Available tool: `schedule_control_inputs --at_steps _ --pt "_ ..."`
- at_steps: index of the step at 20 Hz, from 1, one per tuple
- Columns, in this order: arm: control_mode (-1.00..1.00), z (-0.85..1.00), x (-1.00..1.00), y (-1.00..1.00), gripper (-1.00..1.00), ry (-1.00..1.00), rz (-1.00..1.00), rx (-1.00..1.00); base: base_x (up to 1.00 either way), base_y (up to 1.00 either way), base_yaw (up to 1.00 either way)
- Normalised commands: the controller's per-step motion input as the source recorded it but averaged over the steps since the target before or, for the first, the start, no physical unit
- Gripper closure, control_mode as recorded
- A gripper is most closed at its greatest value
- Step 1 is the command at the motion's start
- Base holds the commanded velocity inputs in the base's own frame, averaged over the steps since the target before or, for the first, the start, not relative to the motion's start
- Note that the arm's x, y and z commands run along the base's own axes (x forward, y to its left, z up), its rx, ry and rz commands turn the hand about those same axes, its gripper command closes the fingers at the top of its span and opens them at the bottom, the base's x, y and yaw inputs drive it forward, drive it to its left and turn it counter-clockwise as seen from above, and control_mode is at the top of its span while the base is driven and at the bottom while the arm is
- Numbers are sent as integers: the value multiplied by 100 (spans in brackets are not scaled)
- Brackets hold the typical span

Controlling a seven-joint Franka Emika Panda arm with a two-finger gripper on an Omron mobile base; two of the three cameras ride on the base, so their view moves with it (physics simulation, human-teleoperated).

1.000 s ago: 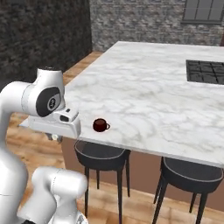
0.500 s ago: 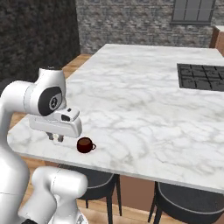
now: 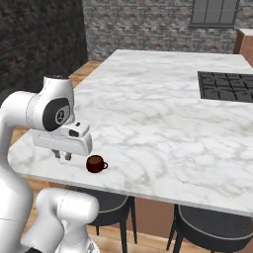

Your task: Pick up the marshmallow and place it in the cup of hot chocolate on the dining counter.

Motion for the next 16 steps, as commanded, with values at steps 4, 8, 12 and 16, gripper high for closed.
schedule_control_inputs --at_steps 4,8,12,16 --pt "100 0 0 0 100 0 0 0 37 2 4" --pt "100 0 0 0 100 0 0 0 36 0 13" --pt "-100 -6 31 2 100 3 3 0 26 0 4" --pt "-100 -3 76 12 100 11 5 -1 0 0 0"
